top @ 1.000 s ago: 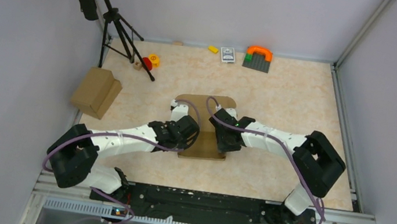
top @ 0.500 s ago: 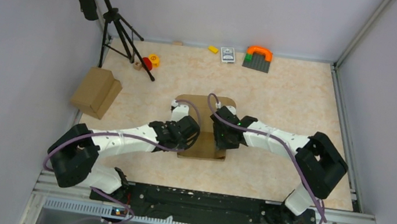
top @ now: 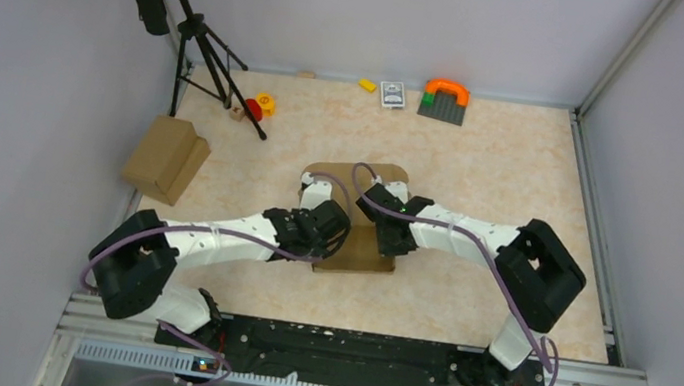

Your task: Fold the paper box

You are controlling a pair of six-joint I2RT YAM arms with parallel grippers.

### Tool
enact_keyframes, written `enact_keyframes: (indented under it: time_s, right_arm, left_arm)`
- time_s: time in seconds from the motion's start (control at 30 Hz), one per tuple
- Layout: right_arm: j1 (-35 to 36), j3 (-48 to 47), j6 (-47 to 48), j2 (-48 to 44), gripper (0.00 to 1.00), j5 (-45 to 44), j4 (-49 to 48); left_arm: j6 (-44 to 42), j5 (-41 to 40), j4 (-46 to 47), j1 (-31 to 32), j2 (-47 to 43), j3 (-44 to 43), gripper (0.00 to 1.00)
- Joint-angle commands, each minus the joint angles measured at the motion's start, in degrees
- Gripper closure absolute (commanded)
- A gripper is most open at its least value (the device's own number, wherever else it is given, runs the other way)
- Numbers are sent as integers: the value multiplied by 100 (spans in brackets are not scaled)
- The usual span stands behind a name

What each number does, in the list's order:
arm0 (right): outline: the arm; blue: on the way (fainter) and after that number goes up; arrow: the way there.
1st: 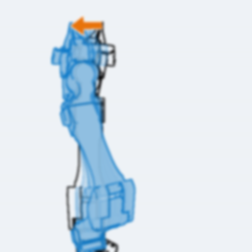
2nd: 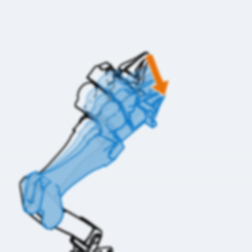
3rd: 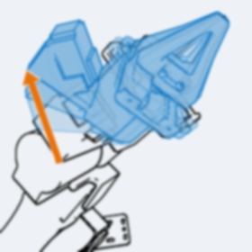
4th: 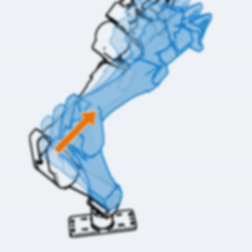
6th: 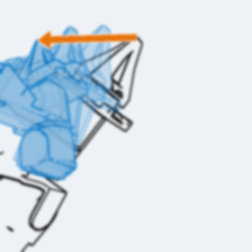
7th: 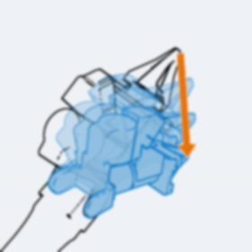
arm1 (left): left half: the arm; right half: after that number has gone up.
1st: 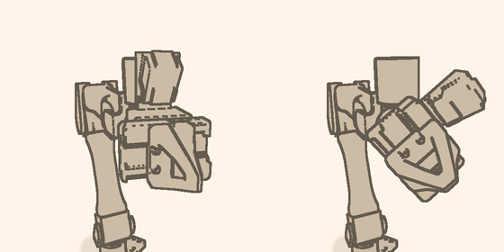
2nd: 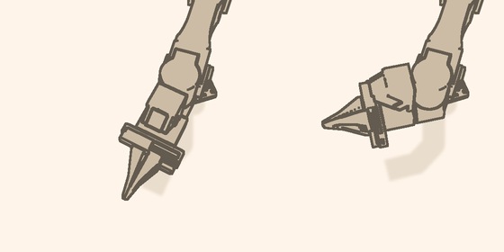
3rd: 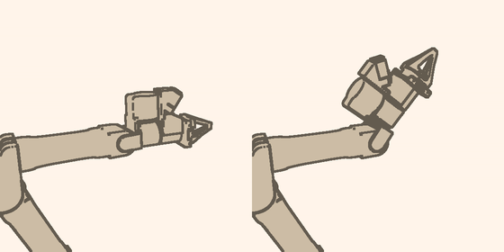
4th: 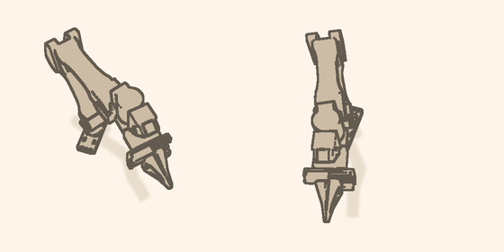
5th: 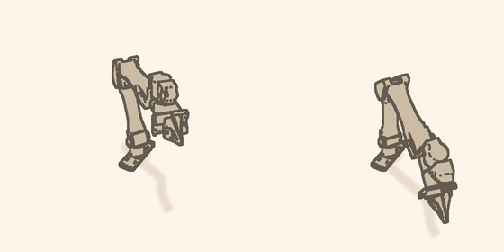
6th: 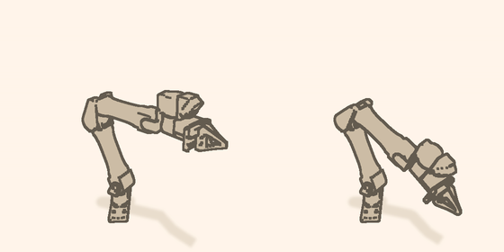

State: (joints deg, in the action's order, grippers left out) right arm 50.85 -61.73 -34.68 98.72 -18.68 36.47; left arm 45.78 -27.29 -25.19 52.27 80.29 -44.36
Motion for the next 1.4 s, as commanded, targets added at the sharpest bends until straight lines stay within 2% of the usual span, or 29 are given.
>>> enact_keyframes:
  time_s: [0.0,0.23,0.4,0.77,1.03,1.13,1.37]
  right_arm:
    - [98,-109,120,202,100,-615,458]
    - [264,-93,22,515,100,-804,406]
    - [269,-103,-23,638,100,-1068,544]
    - [244,-35,26,82,100,-450,40]
    - [-114,283,79,-589,88,285,-480]
    - [-119,312,90,-778,81,366,-508]
    - [-157,330,95,-857,72,564,-501]
  left_arm:
    - [-71,-220,-195,40,162,-286,100]
    - [138,-452,-809,167,866,-784,100]
    - [221,-598,-1009,321,1043,-944,100]
    - [190,-585,-1023,361,1099,-1022,100]
    - [146,-729,-1118,362,935,-1031,100]
    - [156,-756,-1145,361,940,-1031,100]
    - [164,-744,-1146,359,931,-1049,100]
